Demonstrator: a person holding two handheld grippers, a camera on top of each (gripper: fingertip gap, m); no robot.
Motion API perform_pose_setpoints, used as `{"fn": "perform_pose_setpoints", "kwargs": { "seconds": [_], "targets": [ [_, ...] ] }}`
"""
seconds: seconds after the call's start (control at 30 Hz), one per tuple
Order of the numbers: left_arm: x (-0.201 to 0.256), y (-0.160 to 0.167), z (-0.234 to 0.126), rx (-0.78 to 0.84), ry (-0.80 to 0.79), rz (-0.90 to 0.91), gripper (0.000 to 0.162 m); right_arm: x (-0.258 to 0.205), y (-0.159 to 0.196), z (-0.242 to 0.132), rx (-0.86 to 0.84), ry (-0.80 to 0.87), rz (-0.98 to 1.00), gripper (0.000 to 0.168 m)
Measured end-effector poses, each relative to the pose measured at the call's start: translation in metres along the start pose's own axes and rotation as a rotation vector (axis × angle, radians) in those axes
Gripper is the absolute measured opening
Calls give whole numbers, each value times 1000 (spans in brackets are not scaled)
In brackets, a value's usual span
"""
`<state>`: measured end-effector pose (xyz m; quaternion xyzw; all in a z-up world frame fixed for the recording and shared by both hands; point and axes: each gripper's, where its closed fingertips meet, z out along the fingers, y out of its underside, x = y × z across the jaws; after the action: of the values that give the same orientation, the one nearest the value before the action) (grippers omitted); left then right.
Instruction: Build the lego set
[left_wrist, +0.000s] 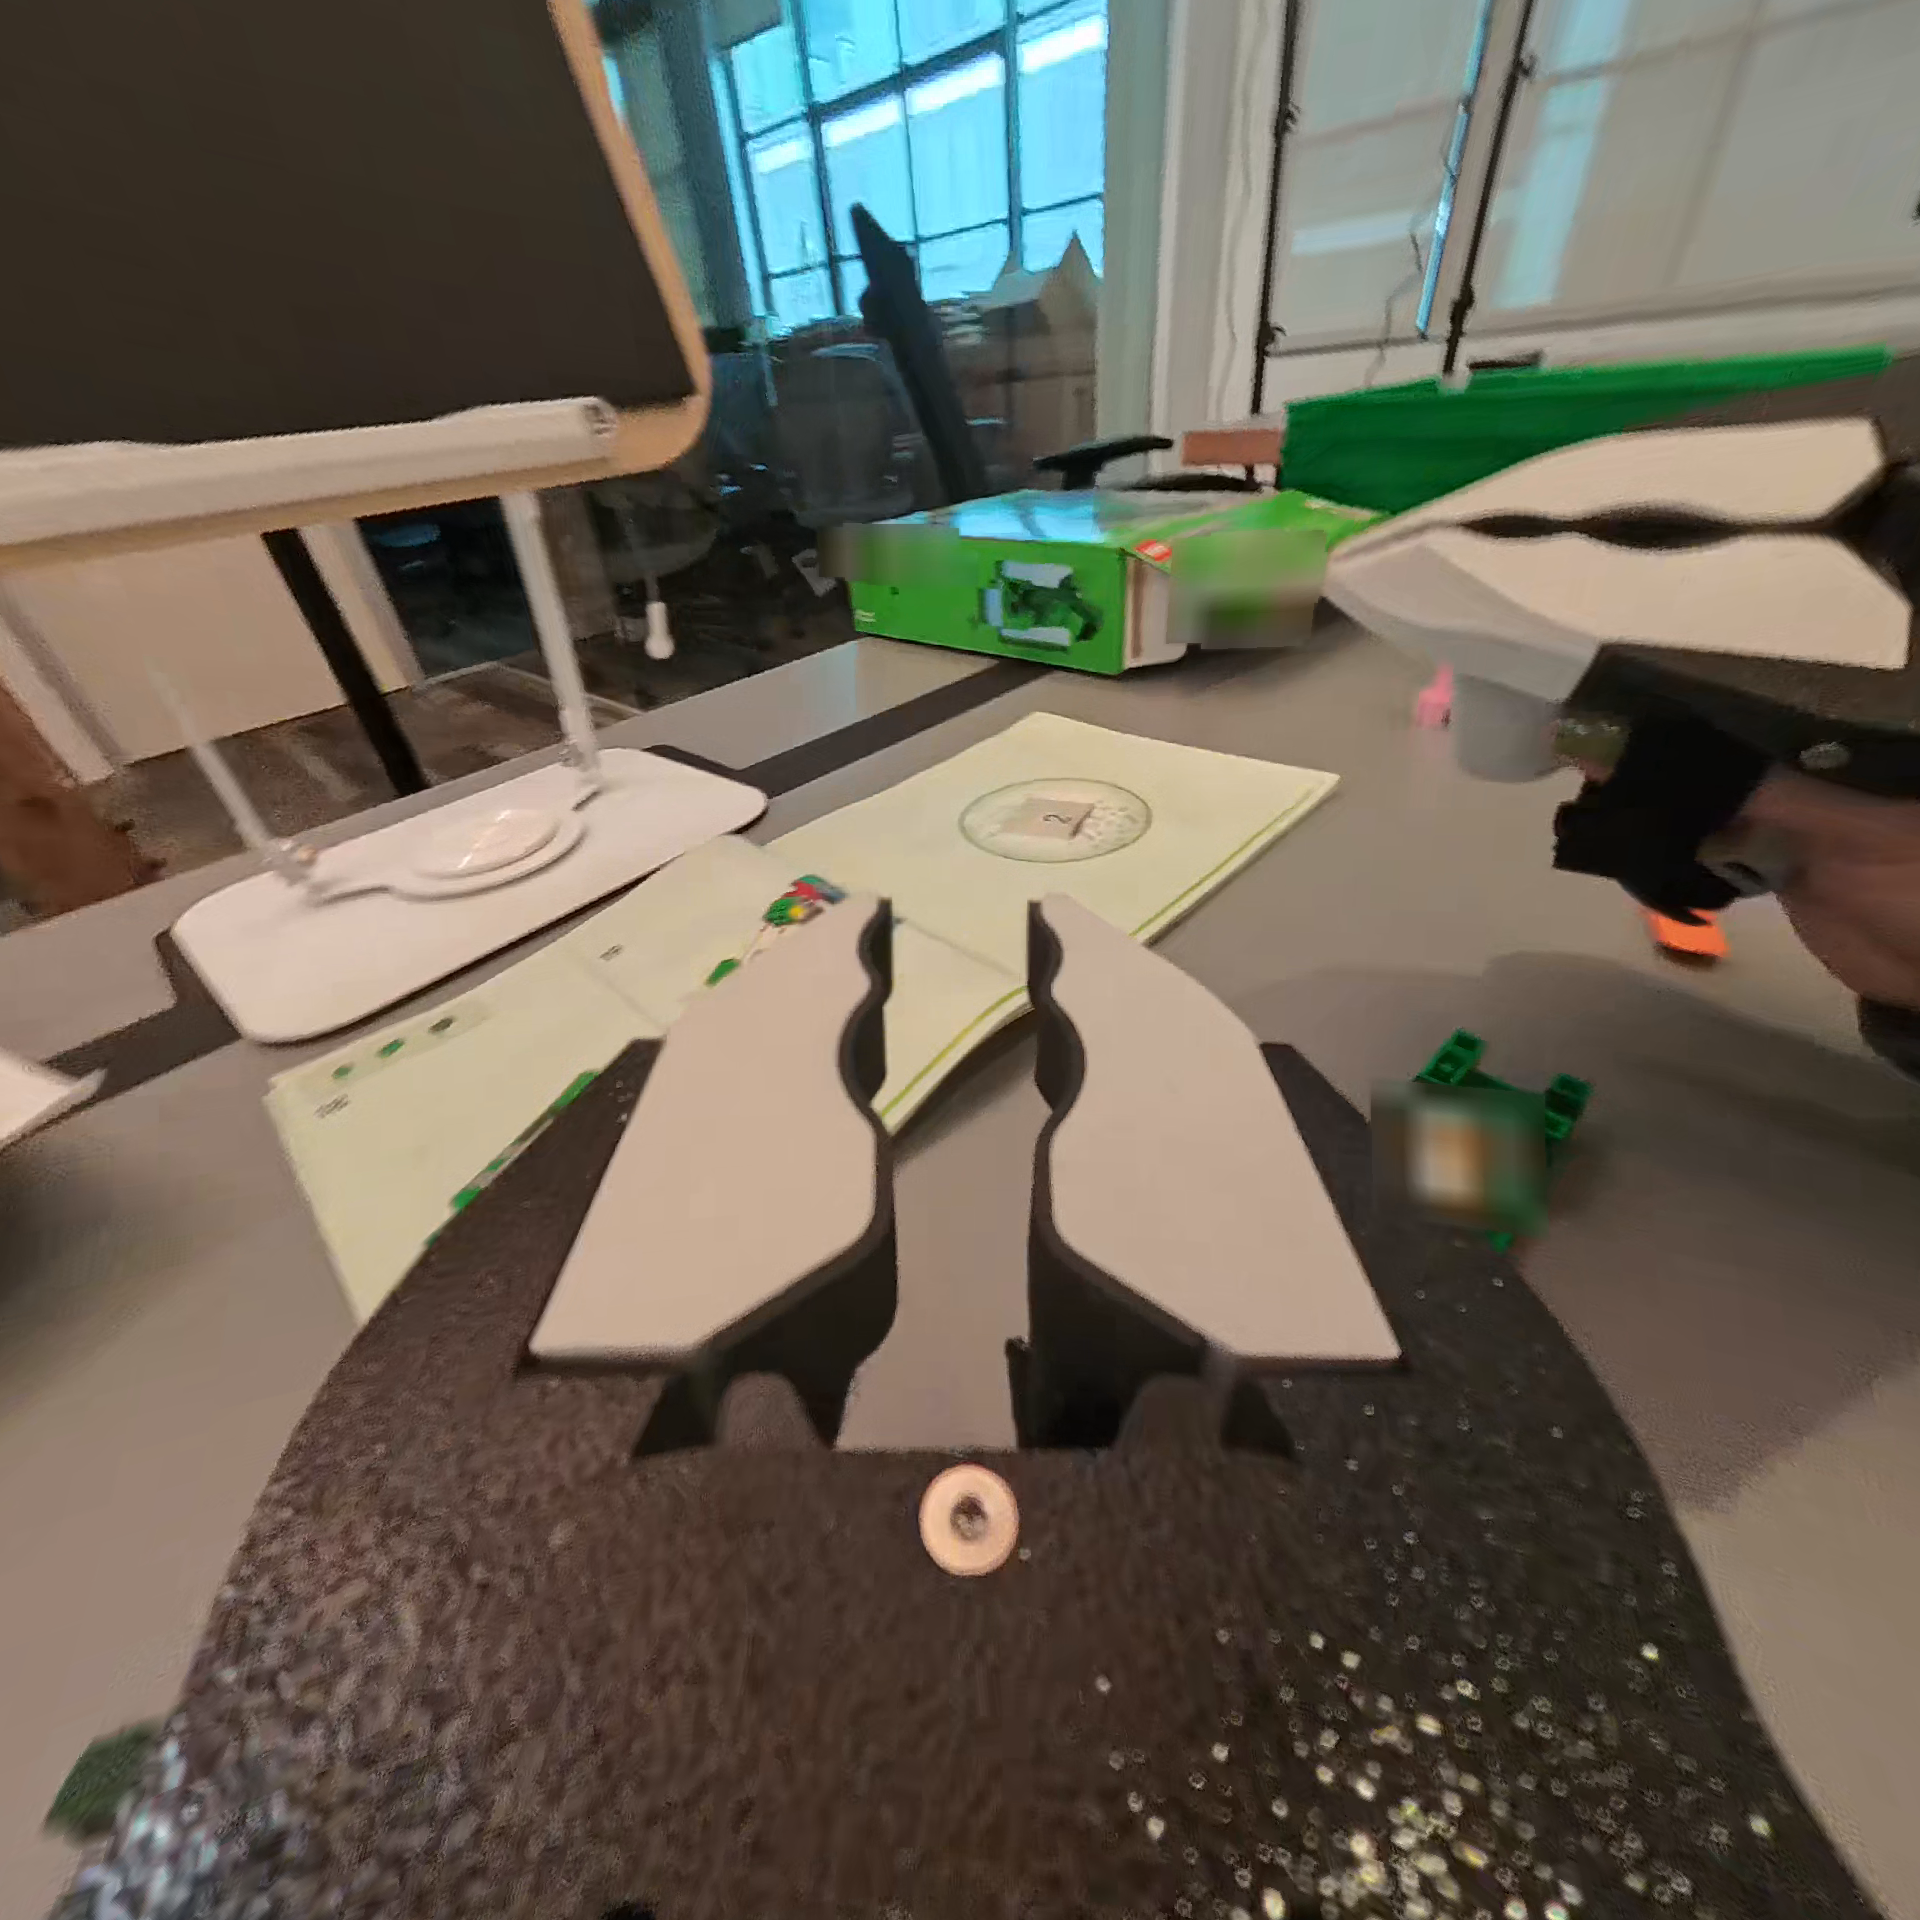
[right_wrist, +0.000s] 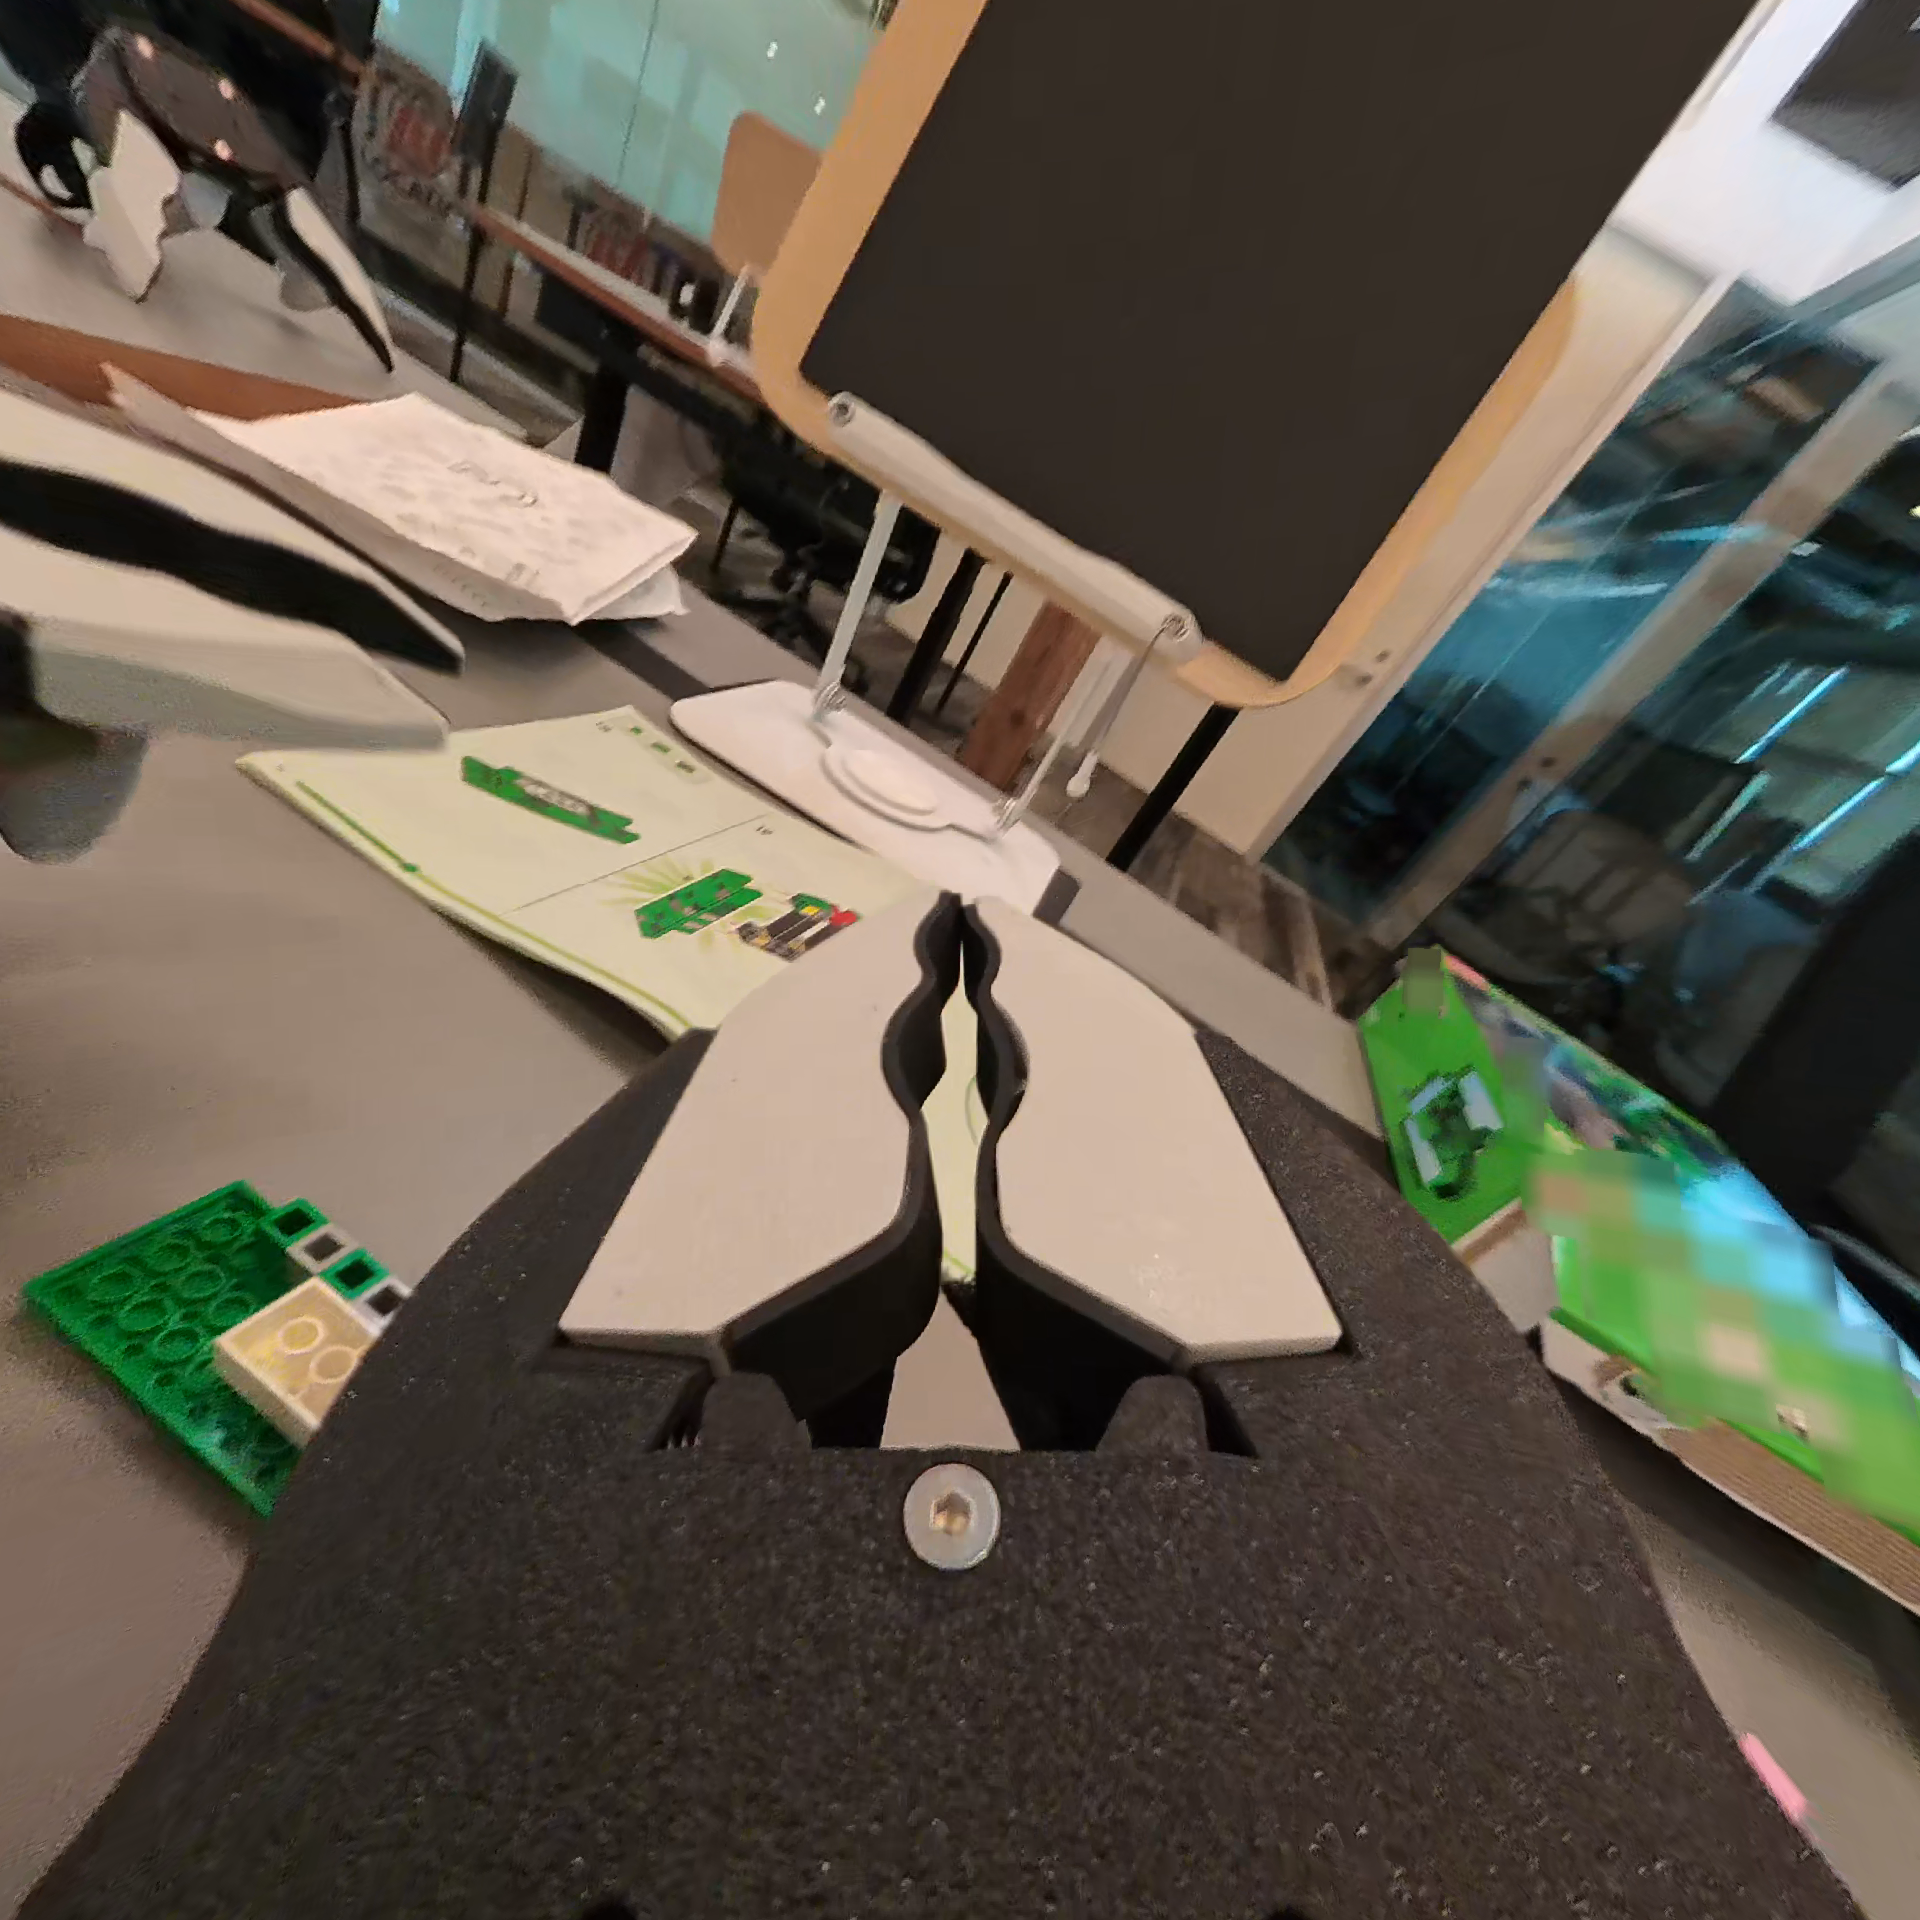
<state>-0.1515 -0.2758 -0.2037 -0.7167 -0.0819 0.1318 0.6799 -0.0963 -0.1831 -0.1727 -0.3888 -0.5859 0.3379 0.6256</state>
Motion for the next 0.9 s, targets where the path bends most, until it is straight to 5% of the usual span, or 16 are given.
{"fn": "perform_pose_setpoints", "kwargs": {
  "seconds": [0.23,0.47,0.6,0.9],
  "targets": [
    [28,-6,3,31,172,27,10,9,9,-1,52,108,20,0],
    [-23,-3,-11,-1,-11,187,9,13,18,2,51,131,-13,0],
    [-45,-3,-17,14,-37,113,8,15,23,4,46,112,34,0],
    [-1,16,-9,-80,228,144,0,9,22,5,49,89,5,0]
  ]
}}
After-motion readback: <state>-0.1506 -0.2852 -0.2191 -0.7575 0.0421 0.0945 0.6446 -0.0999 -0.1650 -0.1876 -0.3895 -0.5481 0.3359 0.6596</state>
